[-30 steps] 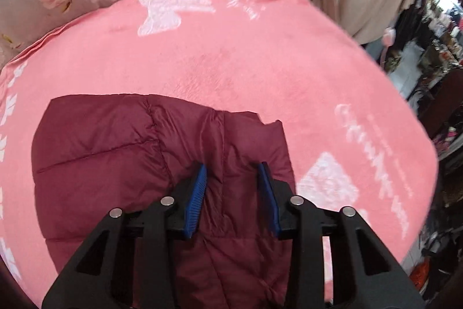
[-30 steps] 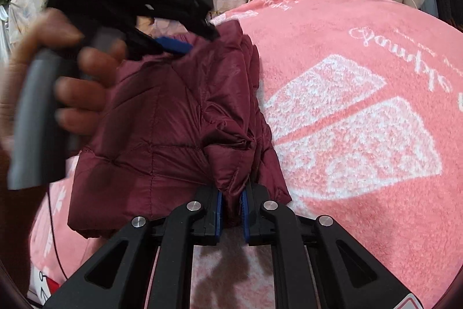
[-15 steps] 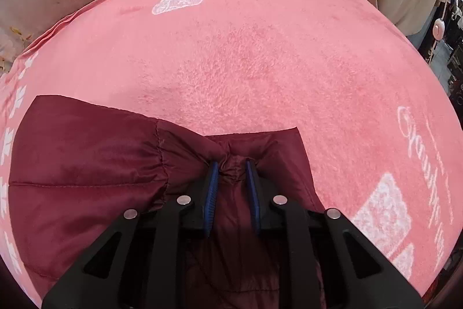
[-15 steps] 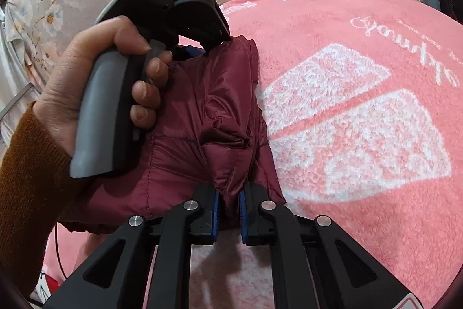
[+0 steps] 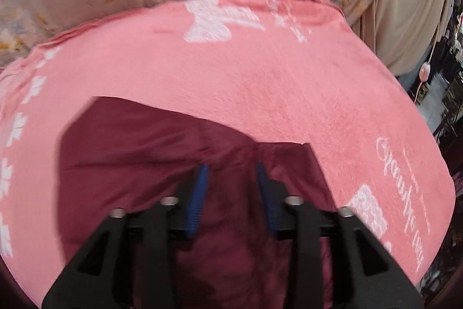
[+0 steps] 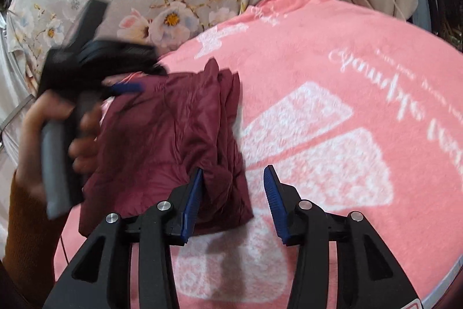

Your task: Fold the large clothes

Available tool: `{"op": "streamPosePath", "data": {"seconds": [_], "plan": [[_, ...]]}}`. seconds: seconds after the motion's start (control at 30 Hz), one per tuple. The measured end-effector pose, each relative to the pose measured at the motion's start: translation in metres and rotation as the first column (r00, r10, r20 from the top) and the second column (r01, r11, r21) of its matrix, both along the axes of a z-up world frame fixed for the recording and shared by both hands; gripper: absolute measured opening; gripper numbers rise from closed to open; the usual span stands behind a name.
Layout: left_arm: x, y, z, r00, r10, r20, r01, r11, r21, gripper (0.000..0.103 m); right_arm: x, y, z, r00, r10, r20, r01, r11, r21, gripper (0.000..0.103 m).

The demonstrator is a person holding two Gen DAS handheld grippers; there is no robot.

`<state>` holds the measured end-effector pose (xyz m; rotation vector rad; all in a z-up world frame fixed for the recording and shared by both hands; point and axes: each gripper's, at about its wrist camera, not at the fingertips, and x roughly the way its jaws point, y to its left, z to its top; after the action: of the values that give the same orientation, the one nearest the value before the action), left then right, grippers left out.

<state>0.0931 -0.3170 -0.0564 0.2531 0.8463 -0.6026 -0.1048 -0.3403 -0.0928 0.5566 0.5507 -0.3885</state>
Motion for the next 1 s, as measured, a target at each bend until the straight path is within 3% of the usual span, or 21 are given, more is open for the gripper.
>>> {"op": "streamPosePath", "data": {"seconds": [0.03,0.1,0.27,0.43,0.63,0.83,1.0], "plan": [[-0.005,0.016,0.007,0.999,0.025,0.038,-0.025,1.0,0.001,0.061,0.004,-0.001,0.005,1.0,0.002,0.007,-0.002,1.0,-0.003,0.046],[-0.009,0.041,0.013,0.996,0.063,0.07,-0.063,0.998,0.01,0.061,0.016,-0.003,0.02,0.999,0.013,0.046,-0.013,1.0,0.001,0.054],[0.0,0.107,0.004,0.98,0.201,0.014,-0.201,0.98,0.001,0.061,0.052,-0.001,0.033,0.997,0.051,0.058,-0.05,0.998,-0.03,0.063],[0.004,0.149,-0.007,0.959,0.283,-0.033,-0.283,0.959,-0.012,0.069,0.078,-0.009,0.016,1.0,0.031,0.003,-0.031,0.999,0.033,0.063],[0.001,0.164,-0.02,0.954,0.287,-0.093,-0.291,0.956,-0.041,0.083,0.085,-0.015,-0.012,0.998,-0.005,-0.055,0.01,0.996,0.09,0.063],[0.004,0.16,-0.031,0.956,0.263,-0.131,-0.273,0.96,-0.067,0.09,0.087,-0.01,-0.029,0.997,-0.001,-0.077,0.008,0.996,0.093,0.067],[0.011,0.152,-0.043,0.954,0.236,-0.183,-0.255,0.963,-0.084,0.094,0.088,-0.013,-0.041,0.998,0.002,-0.062,0.007,0.989,0.147,0.07]]}}
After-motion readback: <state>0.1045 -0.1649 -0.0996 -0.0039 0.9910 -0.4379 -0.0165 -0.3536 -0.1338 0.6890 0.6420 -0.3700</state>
